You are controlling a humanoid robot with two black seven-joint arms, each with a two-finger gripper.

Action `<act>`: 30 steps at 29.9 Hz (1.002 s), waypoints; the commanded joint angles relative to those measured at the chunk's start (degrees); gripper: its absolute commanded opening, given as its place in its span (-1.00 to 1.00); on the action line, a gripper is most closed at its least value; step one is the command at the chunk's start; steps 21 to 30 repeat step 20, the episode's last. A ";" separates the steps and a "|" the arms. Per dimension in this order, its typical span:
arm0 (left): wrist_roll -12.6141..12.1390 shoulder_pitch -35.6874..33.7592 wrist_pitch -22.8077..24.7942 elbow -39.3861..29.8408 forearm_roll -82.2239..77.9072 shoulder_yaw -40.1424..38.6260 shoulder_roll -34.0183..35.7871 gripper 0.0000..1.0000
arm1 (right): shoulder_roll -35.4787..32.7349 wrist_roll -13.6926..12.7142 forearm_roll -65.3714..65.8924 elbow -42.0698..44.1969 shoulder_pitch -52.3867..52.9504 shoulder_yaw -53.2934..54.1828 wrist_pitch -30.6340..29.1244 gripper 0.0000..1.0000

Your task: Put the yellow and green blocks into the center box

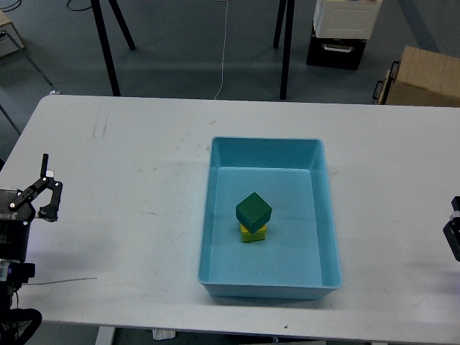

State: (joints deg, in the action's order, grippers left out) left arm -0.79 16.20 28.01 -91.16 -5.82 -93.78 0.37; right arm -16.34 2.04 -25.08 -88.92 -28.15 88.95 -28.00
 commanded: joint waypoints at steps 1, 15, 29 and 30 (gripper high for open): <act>-1.40 4.19 -0.01 -0.77 5.45 3.50 -0.11 0.98 | 3.07 -0.02 1.69 -1.69 -4.01 -0.27 0.00 0.98; -3.25 5.42 -0.01 -2.09 8.28 10.63 0.86 0.99 | 6.50 0.07 8.02 -1.52 -3.22 0.18 0.00 0.98; -3.25 5.16 -0.01 -1.92 8.45 12.04 0.95 0.99 | 6.67 0.07 10.14 -1.87 -3.31 -0.35 0.00 0.98; -3.25 5.16 -0.01 -1.92 8.45 12.04 0.95 0.99 | 6.67 0.07 10.14 -1.87 -3.31 -0.35 0.00 0.98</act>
